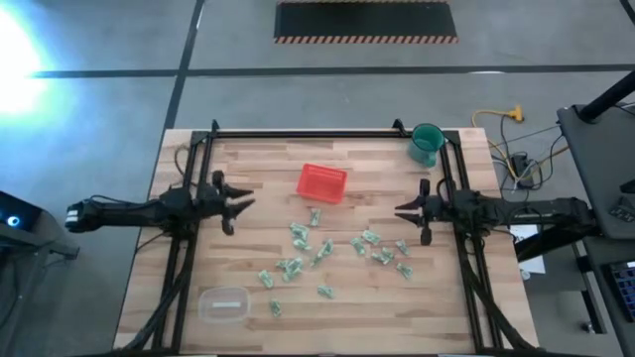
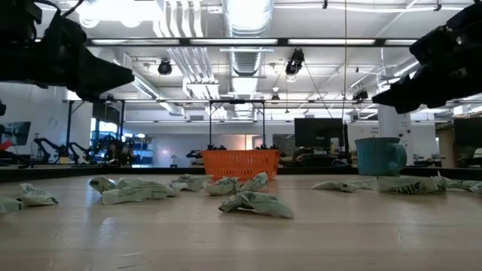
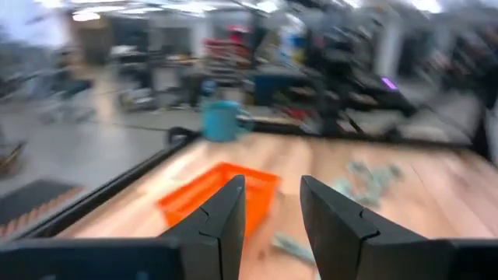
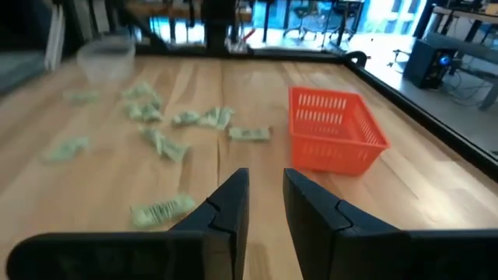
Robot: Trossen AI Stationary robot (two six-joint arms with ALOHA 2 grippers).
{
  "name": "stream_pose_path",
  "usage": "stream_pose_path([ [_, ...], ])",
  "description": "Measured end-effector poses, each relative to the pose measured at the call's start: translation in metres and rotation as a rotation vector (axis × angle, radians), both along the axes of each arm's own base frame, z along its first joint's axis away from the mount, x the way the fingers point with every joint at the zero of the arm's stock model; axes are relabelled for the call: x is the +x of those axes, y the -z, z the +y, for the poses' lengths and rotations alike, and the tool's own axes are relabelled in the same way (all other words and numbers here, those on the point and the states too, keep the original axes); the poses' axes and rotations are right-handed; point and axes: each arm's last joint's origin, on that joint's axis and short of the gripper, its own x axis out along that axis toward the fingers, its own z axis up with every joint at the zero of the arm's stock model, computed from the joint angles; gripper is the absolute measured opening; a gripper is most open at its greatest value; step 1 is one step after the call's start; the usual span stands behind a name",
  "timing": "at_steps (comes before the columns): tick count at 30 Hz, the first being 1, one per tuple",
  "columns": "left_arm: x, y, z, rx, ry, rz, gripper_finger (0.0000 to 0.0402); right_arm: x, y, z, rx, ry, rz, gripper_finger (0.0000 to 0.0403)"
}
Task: Pick and place items into bin
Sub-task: Put the stevia packet into the orange bin
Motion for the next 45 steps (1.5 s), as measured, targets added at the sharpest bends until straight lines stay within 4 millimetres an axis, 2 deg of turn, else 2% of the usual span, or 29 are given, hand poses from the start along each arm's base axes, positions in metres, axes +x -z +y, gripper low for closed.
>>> stream_pose_path([
  [4,0.005,-0.001,-0.005,0.083,0.199,0.003,0.0108,0.003,0.001,0.000,-0.020,-0.005,0.014,0.0072],
  [9,0.011,-0.003,-0.012,0.090,0.416,-0.022,0.0108,0.005,0.004,0.000,0.030,0.000,0.044,0.0072],
  [13,0.016,0.002,-0.011,0.104,0.403,0.045,0.0108,0.006,0.008,0.000,0.014,-0.007,0.088,0.0072],
  [19,0.024,-0.004,-0.010,0.171,0.378,0.026,0.0108,0.009,0.010,0.003,0.036,-0.099,0.108,0.0073],
  [28,0.039,-0.011,-0.010,0.178,0.384,0.070,0.0106,0.019,-0.007,0.009,0.019,-0.152,0.105,0.0073],
  [35,0.065,-0.024,-0.022,0.137,0.399,0.278,0.0083,0.034,-0.020,0.020,-0.033,-0.189,0.154,0.0073],
  [41,0.088,-0.027,-0.049,0.100,0.283,0.562,0.0067,0.040,-0.007,0.021,0.029,-0.160,0.273,0.0073],
  [45,0.099,-0.018,-0.075,0.065,0.308,0.685,0.0065,0.041,-0.002,0.021,0.033,-0.154,0.316,0.0073],
])
